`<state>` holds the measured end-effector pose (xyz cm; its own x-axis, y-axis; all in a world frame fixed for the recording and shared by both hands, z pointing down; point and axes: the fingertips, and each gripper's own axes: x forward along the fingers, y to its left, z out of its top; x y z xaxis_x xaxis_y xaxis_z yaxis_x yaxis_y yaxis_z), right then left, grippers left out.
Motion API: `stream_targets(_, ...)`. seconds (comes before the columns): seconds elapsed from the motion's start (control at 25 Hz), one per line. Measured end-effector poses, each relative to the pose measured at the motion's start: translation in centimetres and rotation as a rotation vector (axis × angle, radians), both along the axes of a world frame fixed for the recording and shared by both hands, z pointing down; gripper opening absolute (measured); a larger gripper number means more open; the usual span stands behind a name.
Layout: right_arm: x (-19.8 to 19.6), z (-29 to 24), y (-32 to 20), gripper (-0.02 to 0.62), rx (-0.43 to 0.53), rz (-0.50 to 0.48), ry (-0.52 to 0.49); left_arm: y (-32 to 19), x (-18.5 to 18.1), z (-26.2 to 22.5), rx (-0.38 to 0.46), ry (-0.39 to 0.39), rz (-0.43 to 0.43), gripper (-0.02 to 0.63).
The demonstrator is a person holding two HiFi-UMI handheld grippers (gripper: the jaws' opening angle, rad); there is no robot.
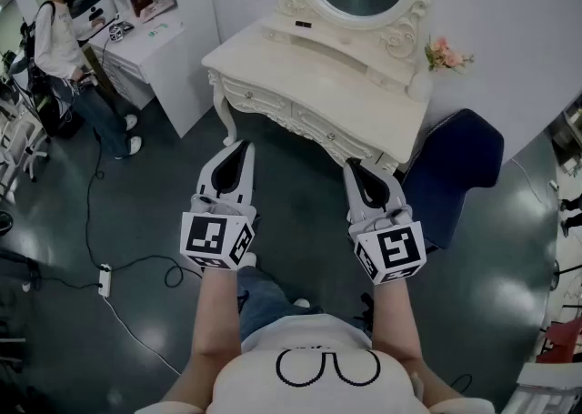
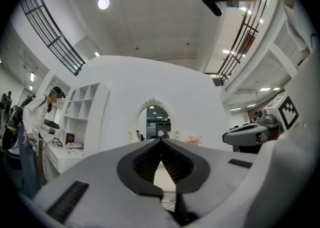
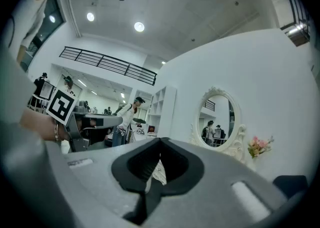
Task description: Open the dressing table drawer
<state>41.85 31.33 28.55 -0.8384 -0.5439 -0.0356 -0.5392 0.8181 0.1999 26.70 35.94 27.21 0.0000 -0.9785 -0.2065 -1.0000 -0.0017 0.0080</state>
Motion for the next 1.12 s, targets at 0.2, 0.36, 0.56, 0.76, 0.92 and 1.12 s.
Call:
stream_targets(0.2,-0.5,-0.1,-2.1,-0.002,0.009,0.013,-0.004,-1.4,-0.8,0.5,-0.003,0.002,-0.004,-0.002)
stream_targets(0.36,-1.2,0.5,-3.3,-0.002,0.010,0.009,-0.011,-2.1,-1.5,1.1,-0.002,0.015,-0.010,-0.002)
stream_targets(0.56,-2.6,1.1,-5.4,-0.002,-0.004,-0.004,-0.004,-4.0,-3.0,2.1,-0.014,0.032,-0.025,-0.002)
stream_targets(0.76,-6.0,2.4,-9.6,-0.002,-0.020,-0.017,0.019,-8.4,-5.9,3.4,-0.033,0.027,-0.025,-0.002)
stream_targets(0.92,-9.9,3.1,-14.6,-0.002,-0.026,-0.017,0.023,-13.6,-9.5,4.0,-0.047,0.016,-0.026,-0.002)
stream_targets(1.12,-15.5,2.9,-21.2,-0.002,-0.050,-0.014,0.014,-20.0,-15.2,3.3,-0.055,0.013,-0.025,-0.002)
